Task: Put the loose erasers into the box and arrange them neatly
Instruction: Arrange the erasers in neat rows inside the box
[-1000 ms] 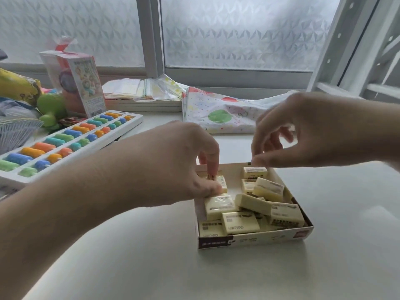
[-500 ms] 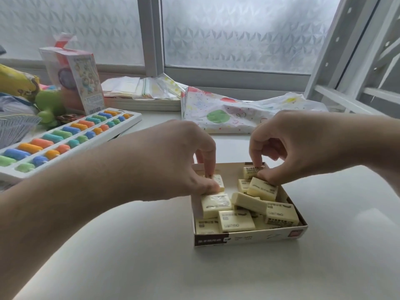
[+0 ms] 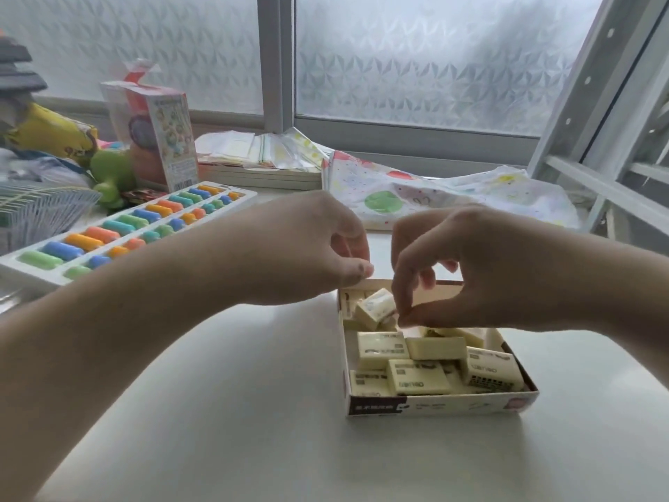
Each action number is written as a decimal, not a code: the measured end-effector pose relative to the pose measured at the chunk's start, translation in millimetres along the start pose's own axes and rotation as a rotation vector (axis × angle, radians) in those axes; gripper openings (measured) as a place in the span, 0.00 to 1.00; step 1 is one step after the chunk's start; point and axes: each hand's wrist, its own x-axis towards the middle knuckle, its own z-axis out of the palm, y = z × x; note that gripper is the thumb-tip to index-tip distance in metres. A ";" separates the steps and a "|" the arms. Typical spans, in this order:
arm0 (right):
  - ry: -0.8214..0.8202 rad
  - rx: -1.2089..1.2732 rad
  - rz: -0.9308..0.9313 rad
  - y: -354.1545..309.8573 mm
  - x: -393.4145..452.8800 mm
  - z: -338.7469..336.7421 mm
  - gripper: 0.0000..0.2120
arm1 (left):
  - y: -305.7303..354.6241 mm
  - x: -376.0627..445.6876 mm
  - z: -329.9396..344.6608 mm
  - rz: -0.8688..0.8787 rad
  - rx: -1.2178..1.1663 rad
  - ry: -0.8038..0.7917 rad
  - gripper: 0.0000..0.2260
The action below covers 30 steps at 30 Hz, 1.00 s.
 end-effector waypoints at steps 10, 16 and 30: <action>0.106 0.013 0.062 -16.0 5.4 6.9 0.14 | -1.0 2.5 4.8 0.035 -0.008 -0.014 0.07; 0.083 0.024 0.095 -11.7 4.8 4.5 0.13 | -0.6 1.6 2.2 0.037 0.003 -0.005 0.07; -0.021 -0.070 0.177 -9.8 -6.7 -11.4 0.14 | 4.1 -6.2 0.5 0.150 0.016 -0.116 0.09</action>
